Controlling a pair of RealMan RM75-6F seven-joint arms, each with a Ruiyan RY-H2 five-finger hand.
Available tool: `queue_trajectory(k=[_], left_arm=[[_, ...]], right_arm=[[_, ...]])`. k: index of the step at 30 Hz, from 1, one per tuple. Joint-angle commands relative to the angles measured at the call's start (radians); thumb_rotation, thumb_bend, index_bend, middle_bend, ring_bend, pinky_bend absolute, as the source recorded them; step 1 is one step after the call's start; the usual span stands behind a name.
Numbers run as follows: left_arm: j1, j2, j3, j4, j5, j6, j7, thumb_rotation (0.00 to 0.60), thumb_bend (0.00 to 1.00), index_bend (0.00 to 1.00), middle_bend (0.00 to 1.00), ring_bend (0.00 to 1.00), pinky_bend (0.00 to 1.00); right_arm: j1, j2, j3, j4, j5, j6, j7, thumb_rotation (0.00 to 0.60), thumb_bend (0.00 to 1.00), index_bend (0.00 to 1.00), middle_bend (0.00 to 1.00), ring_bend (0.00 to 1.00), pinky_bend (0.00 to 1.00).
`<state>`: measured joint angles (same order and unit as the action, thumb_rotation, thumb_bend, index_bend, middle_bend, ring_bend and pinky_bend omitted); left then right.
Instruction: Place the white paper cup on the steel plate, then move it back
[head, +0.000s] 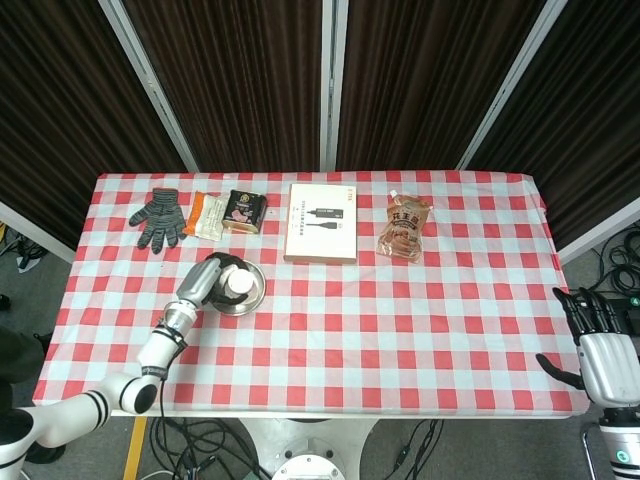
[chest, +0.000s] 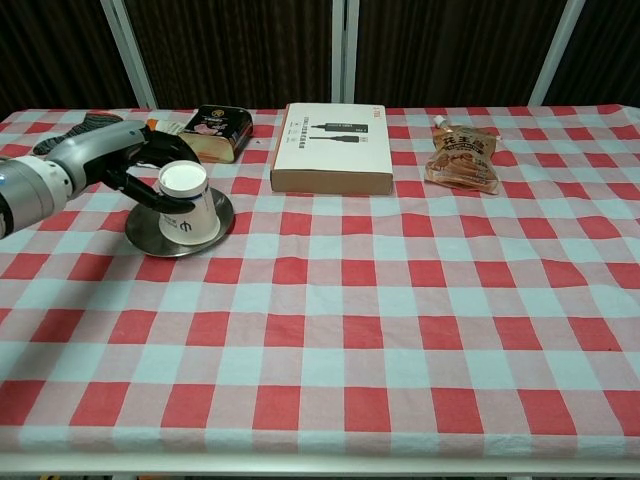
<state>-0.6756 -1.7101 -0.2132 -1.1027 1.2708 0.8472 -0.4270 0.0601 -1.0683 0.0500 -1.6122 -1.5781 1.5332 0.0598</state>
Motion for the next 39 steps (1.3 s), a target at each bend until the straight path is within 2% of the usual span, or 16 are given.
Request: queue_trajectory(k=[1,11,22,32,39], left_arm=[[-0.008,-0.010,0.000,0.003,-0.001,0.009,0.029,0.600,0.27,0.50,0.36,0.21,0.12],[0.025,0.010,-0.035,0.056,-0.094,-0.027,-0.010,0.600,0.27,0.50,0.36,0.21,0.12],[-0.008,0.000,-0.012,-0.010,-0.018,-0.010,0.028,0.600,0.27,0.50,0.35,0.21,0.12],[0.013,0.010,-0.036,0.065,-0.089,-0.016,0.043,0.600,0.27,0.50,0.35,0.21,0.12],[0.005,0.012,-0.012,-0.005,-0.029,-0.007,0.030,0.600,0.27,0.50,0.35,0.21,0.12]], right_arm=[[-0.001,0.002,0.000,-0.003,0.001,0.001,-0.002,0.600,0.08,0.00,0.15,0.00,0.07],[0.007,-0.003,0.000,0.001,-0.003,-0.008,0.000,0.600,0.07,0.00,0.15,0.00,0.07],[0.007,0.005,-0.005,-0.018,-0.014,-0.003,-0.016,0.600,0.07,0.00,0.15,0.00,0.07],[0.010,0.003,-0.003,-0.021,-0.012,-0.006,-0.017,0.600,0.07,0.00,0.15,0.00,0.07],[0.011,-0.001,-0.007,-0.022,-0.021,-0.005,-0.020,0.600,0.07,0.00,0.15,0.00,0.07]])
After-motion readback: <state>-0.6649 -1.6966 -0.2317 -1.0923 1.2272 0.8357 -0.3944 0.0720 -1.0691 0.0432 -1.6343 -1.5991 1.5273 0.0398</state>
